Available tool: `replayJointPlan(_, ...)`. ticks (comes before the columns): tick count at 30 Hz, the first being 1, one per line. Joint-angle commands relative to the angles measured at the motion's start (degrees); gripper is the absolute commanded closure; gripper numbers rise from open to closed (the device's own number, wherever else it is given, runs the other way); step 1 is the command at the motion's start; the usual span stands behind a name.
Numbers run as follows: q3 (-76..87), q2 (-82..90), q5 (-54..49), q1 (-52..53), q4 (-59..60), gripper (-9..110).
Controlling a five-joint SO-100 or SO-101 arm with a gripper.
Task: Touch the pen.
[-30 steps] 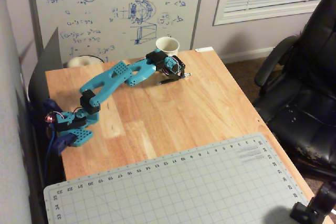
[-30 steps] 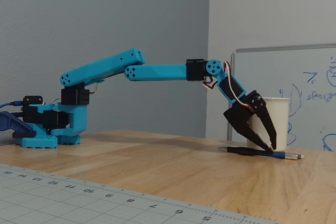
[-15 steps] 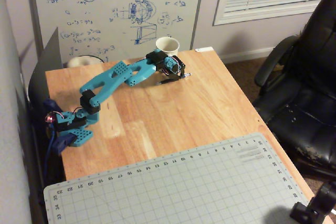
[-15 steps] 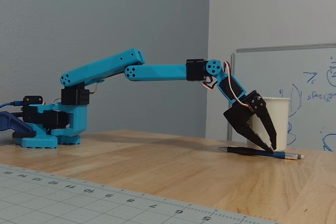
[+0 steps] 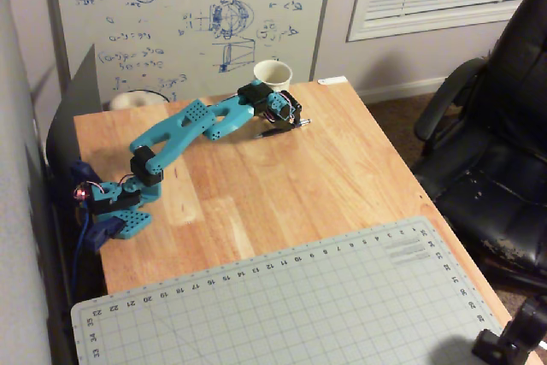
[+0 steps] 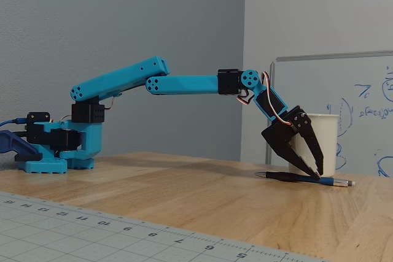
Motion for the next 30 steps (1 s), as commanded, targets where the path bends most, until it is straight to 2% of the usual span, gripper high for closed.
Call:
replayJointPlan(1,-4.39,2.90,0.79,-1.85,-1.41,101)
replayJointPlan(30,-4.39,2.37,0.53,-3.16,-1.67,101)
